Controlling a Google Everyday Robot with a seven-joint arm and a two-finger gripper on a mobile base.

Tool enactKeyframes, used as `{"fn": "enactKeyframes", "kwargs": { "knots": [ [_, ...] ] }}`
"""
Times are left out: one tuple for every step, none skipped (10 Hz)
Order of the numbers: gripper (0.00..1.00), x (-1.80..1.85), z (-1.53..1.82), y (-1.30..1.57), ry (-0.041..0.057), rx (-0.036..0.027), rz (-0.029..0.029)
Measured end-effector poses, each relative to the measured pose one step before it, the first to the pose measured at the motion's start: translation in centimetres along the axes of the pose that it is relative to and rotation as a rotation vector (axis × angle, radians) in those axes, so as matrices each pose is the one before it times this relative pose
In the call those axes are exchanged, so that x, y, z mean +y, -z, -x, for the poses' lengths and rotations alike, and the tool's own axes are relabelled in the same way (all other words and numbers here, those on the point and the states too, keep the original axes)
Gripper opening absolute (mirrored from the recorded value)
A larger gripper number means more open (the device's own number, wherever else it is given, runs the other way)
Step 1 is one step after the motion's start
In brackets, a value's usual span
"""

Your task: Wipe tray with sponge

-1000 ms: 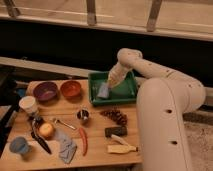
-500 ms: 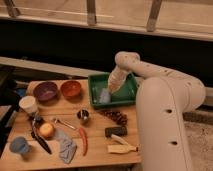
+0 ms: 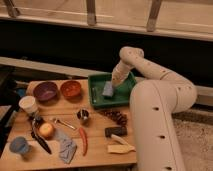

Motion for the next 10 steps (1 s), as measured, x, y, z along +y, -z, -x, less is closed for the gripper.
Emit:
{"fn": "enactKeyframes", "kwargs": {
  "knots": [
    [0.00, 1.007, 0.089, 0.120, 0.00222, 0.00113, 0.03134],
    [0.00, 1.028, -0.385, 0.155, 0.00860, 0.00308, 0.02556],
    [0.00, 1.052, -0.789, 0.165, 0.01483, 0.00455, 0.02063],
    [0.00, 0.867, -1.071, -0.021, 0.01674, 0.00862, 0.01214],
    [0.00, 1.197, -1.850, 0.022, 0.02748, 0.01517, 0.01386],
    [0.00, 0.717, -1.529, -0.029, 0.02309, 0.01210, 0.00295],
    [0.00, 0.112, -0.852, -0.012, 0.00480, 0.00220, -0.00421],
    [0.00, -0.178, -0.717, 0.119, -0.00834, -0.00354, -0.00700],
    [0.00, -0.394, -0.178, 0.103, -0.01263, -0.00600, -0.00893],
    [0.00, -0.152, 0.209, 0.097, -0.00562, -0.00524, -0.00405]
  ]
}}
